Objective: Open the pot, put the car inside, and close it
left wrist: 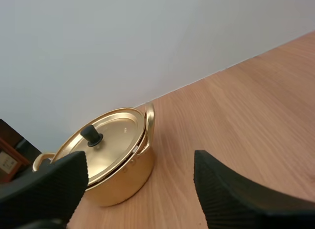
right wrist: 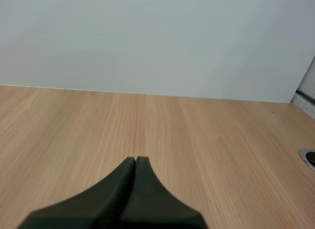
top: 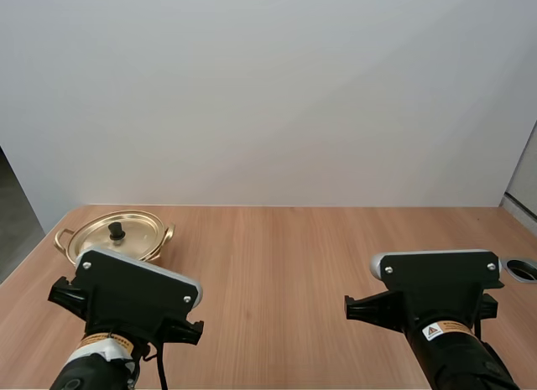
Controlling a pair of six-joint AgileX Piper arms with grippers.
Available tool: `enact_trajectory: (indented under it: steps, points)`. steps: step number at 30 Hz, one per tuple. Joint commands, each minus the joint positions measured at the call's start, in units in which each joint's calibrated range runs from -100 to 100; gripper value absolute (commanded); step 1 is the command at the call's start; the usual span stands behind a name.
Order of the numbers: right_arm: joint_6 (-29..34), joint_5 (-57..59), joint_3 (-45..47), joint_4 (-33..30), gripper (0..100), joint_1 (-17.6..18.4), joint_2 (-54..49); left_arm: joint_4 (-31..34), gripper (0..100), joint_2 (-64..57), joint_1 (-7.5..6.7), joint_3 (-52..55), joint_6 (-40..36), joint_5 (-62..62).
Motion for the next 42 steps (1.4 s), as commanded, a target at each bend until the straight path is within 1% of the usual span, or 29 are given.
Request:
enact_trajectory:
  steps: [1,3,6,19,24,28,29,30,31,32,34,42]
  points:
    - [-0.1,0.1,0.0,-0.1,0,0.1,0.0,0.1,100,0.0,0.01,0.0,-16.8,0.0]
    - [-0.1,0.1,0.0,-0.1,0,0.0,0.0,-0.5,100,0.0,0.01,0.0,-16.8,-0.5]
    - [-0.1,0.1,0.0,-0.1,0,0.0,0.0,-5.9,100,0.0,0.01,0.0,-19.4,0.3]
    - [-0.1,0.1,0.0,-0.1,0,0.0,0.0,-6.2,100,0.0,0.01,0.0,-19.6,0.5]
    - [-0.1,0.1,0.0,-0.1,0,0.0,0.0,-8.5,100,0.0,0.01,0.0,-18.4,1.3]
    - [-0.1,0.1,0.0,-0.1,0,0.0,0.0,-8.7,100,0.0,0.01,0.0,-18.4,1.5]
    - [-0.1,0.1,0.0,-0.1,0,0.0,0.0,-8.7,86,0.0,0.01,0.0,-18.4,1.5]
    - [-0.1,0.1,0.0,-0.1,0,0.0,0.0,-8.6,46,0.0,0.01,0.0,-18.4,1.5]
    - [-0.1,0.1,0.0,-0.1,0,0.0,0.0,-8.6,29,0.0,0.01,0.0,-18.4,1.5]
    - [-0.1,0.1,0.0,-0.1,0,0.0,0.0,-8.1,1,0.0,0.01,0.0,-18.4,1.5]
    - [-0.1,0.1,0.0,-0.1,0,0.0,0.0,-6.8,0,0.0,0.01,0.0,-18.3,0.9]
    - [-0.1,0.1,0.0,-0.1,0,0.0,0.0,-6.7,0,0.0,0.01,0.0,-18.2,0.8]
